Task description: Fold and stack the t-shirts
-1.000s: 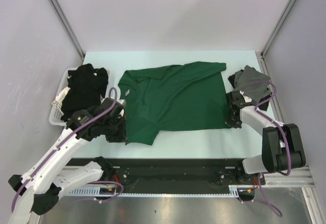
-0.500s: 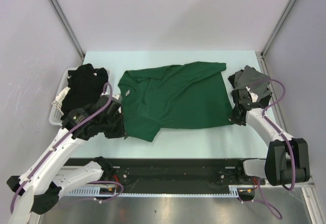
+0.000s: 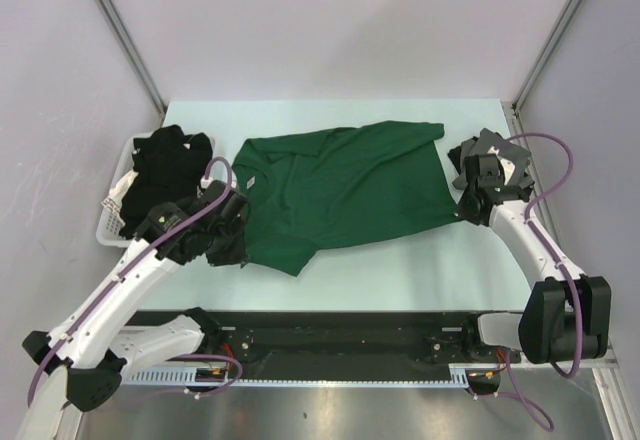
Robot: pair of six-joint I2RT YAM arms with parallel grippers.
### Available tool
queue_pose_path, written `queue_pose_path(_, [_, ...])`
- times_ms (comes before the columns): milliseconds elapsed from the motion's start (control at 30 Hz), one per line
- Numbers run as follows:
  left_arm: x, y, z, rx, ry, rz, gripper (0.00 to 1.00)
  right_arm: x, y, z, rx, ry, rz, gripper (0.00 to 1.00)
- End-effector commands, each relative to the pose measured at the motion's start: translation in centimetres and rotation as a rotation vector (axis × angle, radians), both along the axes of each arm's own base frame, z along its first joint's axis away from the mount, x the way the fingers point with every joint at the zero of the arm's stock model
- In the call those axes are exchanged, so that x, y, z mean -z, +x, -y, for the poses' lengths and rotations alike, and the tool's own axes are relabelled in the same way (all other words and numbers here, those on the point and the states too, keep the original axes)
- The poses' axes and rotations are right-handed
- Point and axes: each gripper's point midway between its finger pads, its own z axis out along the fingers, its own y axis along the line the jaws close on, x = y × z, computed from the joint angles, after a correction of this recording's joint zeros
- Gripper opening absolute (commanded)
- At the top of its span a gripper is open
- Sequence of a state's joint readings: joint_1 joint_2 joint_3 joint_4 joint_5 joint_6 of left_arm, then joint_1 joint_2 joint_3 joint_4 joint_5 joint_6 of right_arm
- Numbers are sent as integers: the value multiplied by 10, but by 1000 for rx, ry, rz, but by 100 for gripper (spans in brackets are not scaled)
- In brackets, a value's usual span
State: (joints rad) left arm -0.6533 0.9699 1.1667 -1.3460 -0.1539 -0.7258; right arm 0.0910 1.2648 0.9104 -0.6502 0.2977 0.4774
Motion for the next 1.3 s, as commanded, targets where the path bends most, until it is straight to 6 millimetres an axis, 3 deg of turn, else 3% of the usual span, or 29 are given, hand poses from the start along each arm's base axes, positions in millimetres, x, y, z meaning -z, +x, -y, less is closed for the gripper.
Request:
queue_pose_path(0, [0, 11, -14, -48, 58, 23, 0, -14, 13, 5, -2, -15, 26, 0])
queue_pose_path(300, [-3, 53, -35, -111, 126, 60, 0, -28, 37, 7, -1, -7, 62, 0])
queue_pose_path(600, [-4, 105, -33, -132, 152, 90, 0, -42, 75, 1, -26, 14, 95, 0])
queue_pose_path(967, [-12, 179, -50, -170, 198, 127, 0, -39, 124, -2, -57, 15, 89, 0])
queue_pose_path(1267, [-9, 216, -59, -133, 279, 96, 0, -30, 157, -1, -69, 15, 68, 0])
